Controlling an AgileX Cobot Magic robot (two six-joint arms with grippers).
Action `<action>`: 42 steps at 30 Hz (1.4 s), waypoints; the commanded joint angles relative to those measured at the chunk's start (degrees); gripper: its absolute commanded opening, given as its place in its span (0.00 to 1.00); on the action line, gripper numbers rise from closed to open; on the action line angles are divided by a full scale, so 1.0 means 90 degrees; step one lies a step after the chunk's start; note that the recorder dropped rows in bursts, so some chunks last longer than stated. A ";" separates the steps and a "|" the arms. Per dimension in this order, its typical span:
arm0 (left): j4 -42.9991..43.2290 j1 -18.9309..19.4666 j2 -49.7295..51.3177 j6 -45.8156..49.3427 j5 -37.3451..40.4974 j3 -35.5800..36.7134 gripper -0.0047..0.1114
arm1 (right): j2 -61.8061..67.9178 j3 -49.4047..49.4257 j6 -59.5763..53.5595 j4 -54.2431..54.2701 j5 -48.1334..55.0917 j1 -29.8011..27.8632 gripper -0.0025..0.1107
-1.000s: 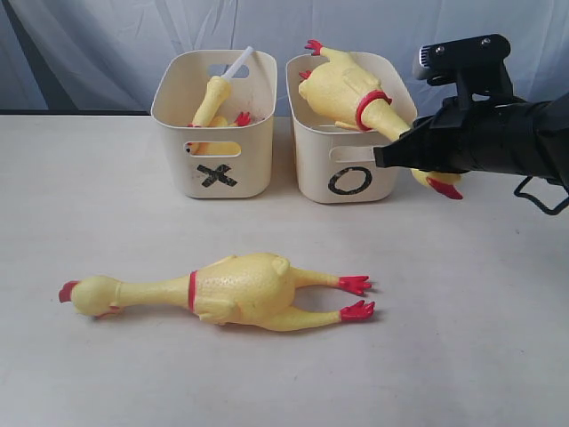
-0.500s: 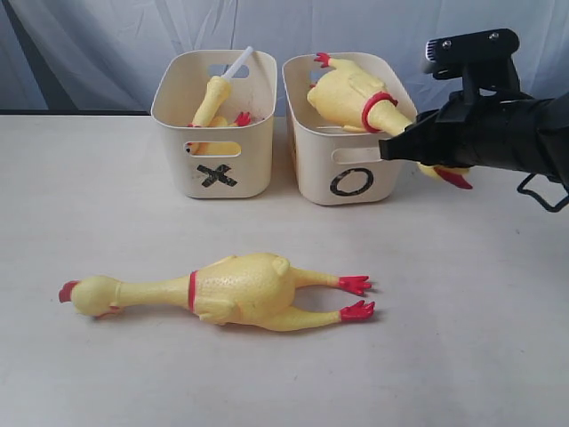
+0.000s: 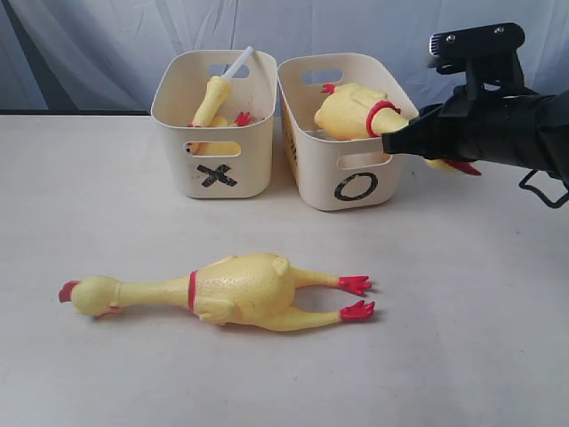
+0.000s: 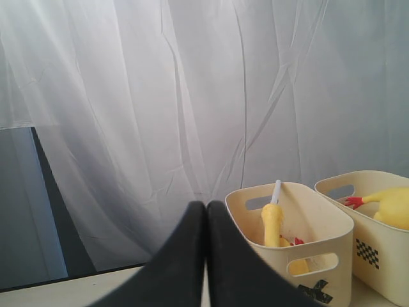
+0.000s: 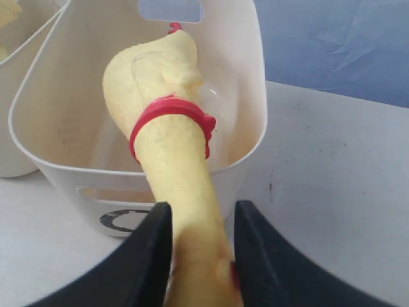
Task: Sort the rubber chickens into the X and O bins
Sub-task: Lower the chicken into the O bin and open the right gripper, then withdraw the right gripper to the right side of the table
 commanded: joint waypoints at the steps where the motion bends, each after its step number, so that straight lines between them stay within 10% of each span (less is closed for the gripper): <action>1: -0.0029 -0.0022 -0.0040 0.0006 -0.0021 0.0036 0.04 | -0.0052 -0.0223 0.0053 0.0036 0.0100 -0.0028 0.40; 27: -0.0029 -0.0022 -0.0040 0.0006 -0.0021 0.0036 0.04 | -0.0593 -0.0974 -0.0005 0.0967 0.2308 -0.0028 0.43; 42: -0.0029 -0.0022 -0.0040 -0.0009 0.0007 0.0036 0.04 | -0.1012 -0.0974 -0.0465 -0.0641 0.5841 -0.0028 0.42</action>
